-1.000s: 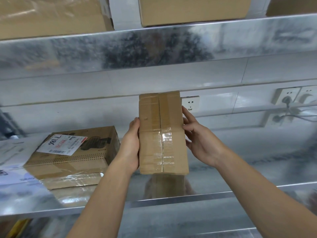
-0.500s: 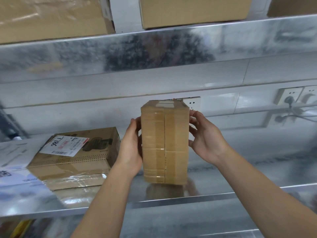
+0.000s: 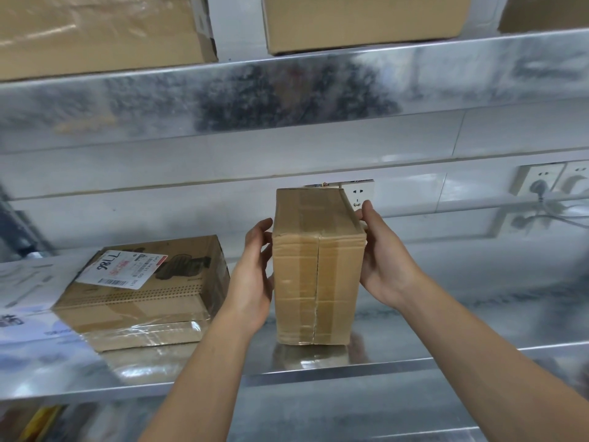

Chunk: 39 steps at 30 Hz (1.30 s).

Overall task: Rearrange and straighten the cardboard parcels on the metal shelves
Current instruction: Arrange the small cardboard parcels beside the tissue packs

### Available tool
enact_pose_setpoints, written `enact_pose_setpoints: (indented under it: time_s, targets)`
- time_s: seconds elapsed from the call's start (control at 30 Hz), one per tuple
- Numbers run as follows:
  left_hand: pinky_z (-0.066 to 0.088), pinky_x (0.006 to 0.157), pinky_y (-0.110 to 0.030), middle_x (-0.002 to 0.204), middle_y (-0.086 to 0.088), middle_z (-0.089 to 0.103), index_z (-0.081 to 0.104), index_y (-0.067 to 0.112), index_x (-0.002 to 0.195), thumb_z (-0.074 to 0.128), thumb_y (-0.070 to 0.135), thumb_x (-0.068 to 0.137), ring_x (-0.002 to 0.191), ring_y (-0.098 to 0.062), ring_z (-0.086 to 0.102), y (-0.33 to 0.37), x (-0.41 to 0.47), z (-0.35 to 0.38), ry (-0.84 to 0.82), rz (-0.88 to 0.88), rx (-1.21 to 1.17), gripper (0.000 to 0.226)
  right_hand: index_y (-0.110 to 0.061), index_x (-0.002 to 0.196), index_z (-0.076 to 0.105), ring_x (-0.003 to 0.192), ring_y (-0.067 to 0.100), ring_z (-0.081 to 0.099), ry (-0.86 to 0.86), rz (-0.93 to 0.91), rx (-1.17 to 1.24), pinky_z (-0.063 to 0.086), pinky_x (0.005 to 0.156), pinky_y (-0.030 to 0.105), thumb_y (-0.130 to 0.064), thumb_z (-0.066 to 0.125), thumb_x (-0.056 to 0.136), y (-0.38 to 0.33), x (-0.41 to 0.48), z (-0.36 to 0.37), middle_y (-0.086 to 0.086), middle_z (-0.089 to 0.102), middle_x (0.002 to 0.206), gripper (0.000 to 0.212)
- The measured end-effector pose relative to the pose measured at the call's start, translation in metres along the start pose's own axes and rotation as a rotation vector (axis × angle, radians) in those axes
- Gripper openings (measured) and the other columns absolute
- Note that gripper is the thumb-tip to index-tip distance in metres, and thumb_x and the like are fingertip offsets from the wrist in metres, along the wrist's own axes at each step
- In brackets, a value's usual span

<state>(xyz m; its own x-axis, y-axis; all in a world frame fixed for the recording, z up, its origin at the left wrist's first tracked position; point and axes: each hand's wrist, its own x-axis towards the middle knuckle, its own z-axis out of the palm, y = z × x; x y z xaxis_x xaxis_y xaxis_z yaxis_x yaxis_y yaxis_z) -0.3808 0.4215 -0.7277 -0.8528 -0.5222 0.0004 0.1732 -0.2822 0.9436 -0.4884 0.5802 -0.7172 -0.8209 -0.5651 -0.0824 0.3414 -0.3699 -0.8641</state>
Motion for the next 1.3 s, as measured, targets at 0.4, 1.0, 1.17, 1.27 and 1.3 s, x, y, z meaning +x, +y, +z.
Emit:
enact_pose_setpoints:
  time_s: [0.4, 1.0, 1.17, 1.27, 1.3]
  targets:
    - [0.058, 0.067, -0.030, 0.093, -0.004, 0.076, 0.066, 0.019, 0.119, 0.051, 0.006, 0.101, 0.078, -0.016, 0.070, -0.003, -0.002, -0.001, 0.032, -0.033, 0.123, 0.027, -0.026, 0.115, 0.056, 0.099, 0.023, 0.056, 0.040, -0.024, 0.091, 0.045, 0.072, 0.036, -0.033, 0.070, 0.069, -0.002, 0.002, 0.005, 0.003, 0.064, 0.105, 0.048]
    - [0.057, 0.078, -0.038, 0.137, 0.004, 0.062, 0.036, 0.031, 0.154, 0.074, 0.062, 0.066, 0.107, -0.019, 0.066, -0.003, 0.001, -0.011, 0.062, -0.339, 0.205, 0.100, -0.019, 0.079, 0.078, 0.068, 0.018, 0.069, -0.043, -0.072, 0.454, 0.055, 0.070, 0.027, -0.014, 0.044, 0.088, -0.007, -0.013, -0.007, 0.000, 0.071, 0.080, 0.036]
    - [0.060, 0.071, -0.036, 0.110, -0.004, 0.077, 0.057, 0.016, 0.138, 0.076, 0.051, 0.071, 0.089, -0.022, 0.077, -0.005, 0.002, -0.015, 0.077, -0.373, 0.132, 0.078, -0.018, 0.093, 0.069, 0.071, 0.019, 0.068, -0.044, -0.097, 0.473, 0.052, 0.073, 0.031, -0.018, 0.051, 0.072, -0.007, -0.013, -0.012, 0.000, 0.070, 0.083, 0.028]
    - [0.059, 0.073, -0.037, 0.106, -0.009, 0.078, 0.068, 0.012, 0.124, 0.076, 0.048, 0.068, 0.091, -0.027, 0.076, -0.007, 0.001, -0.018, 0.068, -0.391, 0.108, 0.068, -0.018, 0.092, 0.066, 0.074, 0.020, 0.067, -0.028, -0.096, 0.511, 0.053, 0.074, 0.032, -0.018, 0.055, 0.069, -0.005, -0.010, -0.018, 0.000, 0.069, 0.086, 0.025]
    - [0.059, 0.074, -0.037, 0.107, -0.010, 0.078, 0.069, 0.011, 0.122, 0.076, 0.047, 0.067, 0.093, -0.028, 0.076, -0.008, 0.001, -0.019, 0.070, -0.396, 0.097, 0.066, -0.018, 0.093, 0.065, 0.076, 0.020, 0.067, -0.019, -0.096, 0.520, 0.054, 0.074, 0.031, -0.018, 0.059, 0.066, -0.003, -0.008, -0.021, 0.001, 0.068, 0.088, 0.028]
